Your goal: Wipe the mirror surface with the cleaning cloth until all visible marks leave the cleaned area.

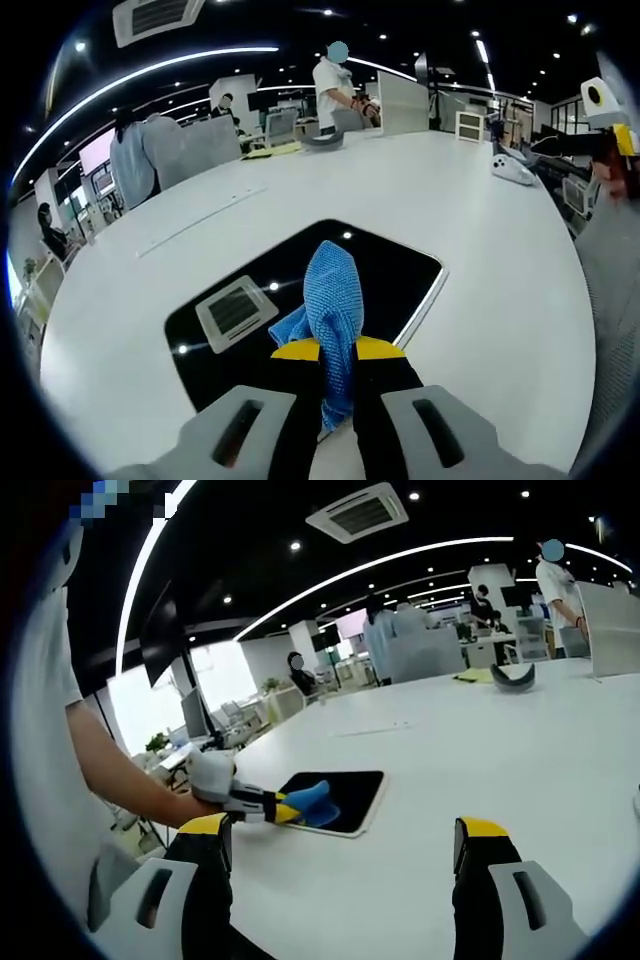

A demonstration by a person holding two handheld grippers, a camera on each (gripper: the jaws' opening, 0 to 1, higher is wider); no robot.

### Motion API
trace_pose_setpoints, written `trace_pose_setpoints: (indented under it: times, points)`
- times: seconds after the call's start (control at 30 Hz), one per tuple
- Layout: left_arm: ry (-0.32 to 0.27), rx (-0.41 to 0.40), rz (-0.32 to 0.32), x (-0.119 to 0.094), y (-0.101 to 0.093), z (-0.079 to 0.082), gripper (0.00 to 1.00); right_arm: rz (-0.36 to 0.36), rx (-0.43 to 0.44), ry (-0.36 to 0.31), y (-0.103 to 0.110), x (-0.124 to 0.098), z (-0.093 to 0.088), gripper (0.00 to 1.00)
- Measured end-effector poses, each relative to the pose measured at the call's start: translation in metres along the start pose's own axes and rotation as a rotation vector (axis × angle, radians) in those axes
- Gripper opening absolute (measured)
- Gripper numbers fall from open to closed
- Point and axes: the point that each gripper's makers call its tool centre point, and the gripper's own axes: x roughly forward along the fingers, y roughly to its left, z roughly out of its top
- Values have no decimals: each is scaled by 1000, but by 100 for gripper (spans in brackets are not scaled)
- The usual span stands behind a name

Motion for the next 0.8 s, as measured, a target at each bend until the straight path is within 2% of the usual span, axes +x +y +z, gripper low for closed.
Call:
trace_pose_setpoints:
  times: [0.8]
  points:
    - [-4, 18, -27, 9, -13, 7, 7, 0, -2, -5, 0, -1, 1, 92]
